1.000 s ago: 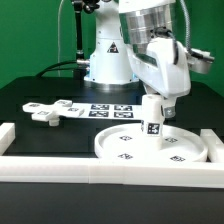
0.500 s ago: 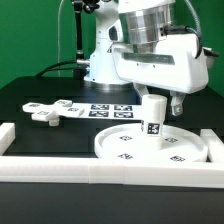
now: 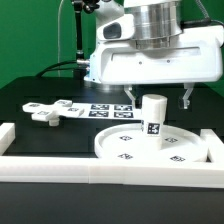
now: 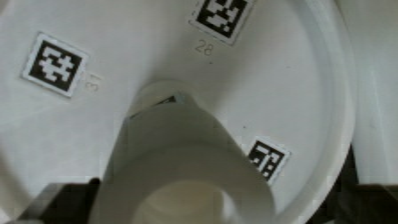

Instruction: Assemble round table

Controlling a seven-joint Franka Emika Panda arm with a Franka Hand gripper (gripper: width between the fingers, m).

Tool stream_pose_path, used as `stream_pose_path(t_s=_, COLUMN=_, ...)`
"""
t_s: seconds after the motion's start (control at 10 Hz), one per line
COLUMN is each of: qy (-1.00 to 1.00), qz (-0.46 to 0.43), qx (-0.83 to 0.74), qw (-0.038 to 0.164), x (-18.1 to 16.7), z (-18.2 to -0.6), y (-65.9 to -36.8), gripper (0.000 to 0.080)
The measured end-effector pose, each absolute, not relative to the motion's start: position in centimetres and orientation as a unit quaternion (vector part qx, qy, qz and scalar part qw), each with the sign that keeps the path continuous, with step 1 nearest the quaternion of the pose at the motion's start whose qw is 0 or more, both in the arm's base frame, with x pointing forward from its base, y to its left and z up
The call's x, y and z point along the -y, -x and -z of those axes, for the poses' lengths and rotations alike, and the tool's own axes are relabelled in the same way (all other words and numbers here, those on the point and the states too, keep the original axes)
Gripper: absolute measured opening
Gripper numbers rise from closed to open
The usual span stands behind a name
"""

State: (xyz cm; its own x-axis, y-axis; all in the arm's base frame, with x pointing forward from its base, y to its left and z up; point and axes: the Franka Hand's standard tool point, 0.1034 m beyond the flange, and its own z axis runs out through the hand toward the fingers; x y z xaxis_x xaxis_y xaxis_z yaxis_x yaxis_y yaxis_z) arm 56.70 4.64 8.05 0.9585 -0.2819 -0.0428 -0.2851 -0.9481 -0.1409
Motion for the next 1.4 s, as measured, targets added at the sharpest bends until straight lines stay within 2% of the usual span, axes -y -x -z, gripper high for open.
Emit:
stream_pose_path(t_s=0.6, qy=0.995, qz=0.003, qx=0.062, qw=0.073, x=-4.40, z=-7.89, y=-56.65, gripper=0.0649)
stream_pose_path(t_s=0.8, qy=0.974, qz=0.013, qx=0.218, qw=0.057, x=-4.25, z=-7.91, y=-56.77, gripper=0.0649)
stream_pose_path(t_s=1.0, qy=0.951, qz=0.009, qx=0.305, qw=0.043, x=-4.72, z=-7.78, y=-56.51, gripper=0.0649)
stream_pose_path(t_s=1.4, qy=0.909, qz=0.010, qx=0.416, qw=0.037, x=-4.44, z=-7.64, y=-56.40, gripper=0.0649)
